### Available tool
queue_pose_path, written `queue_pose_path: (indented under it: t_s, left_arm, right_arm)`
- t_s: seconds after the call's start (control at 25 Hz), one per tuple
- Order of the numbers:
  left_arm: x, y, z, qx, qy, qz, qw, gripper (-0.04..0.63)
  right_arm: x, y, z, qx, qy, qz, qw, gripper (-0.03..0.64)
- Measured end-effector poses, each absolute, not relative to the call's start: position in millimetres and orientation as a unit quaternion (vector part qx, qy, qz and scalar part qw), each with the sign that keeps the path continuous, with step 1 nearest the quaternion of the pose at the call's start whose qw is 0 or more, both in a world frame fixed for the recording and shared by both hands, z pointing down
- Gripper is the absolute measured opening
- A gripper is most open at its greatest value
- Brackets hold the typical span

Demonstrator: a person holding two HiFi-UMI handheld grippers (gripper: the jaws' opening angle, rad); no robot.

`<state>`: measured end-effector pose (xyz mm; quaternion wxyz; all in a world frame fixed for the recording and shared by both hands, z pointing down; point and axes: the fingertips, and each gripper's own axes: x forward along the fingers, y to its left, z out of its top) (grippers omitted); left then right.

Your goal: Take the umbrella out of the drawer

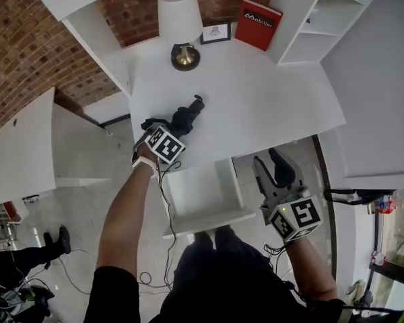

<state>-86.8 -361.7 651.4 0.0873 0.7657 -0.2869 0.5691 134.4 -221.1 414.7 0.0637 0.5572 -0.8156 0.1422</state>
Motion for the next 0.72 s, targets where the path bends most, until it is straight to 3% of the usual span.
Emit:
queue_pose_path:
  t_s: [0.36,0.72]
  left_arm:
    - [-88.7,-384.2,690.5,0.744,-0.279,0.597,0.114,0.247]
    - [-87.6,-387.9,682.7,0.758,-0.296,0.576,0.083,0.281]
  right_arm:
    - [146.2,-231.0,429.3,0.570,-0.804,0.155,0.071,0.175]
    - [139.5,-237.2,429.1,0.563,-0.809,0.158,0.067,0.175]
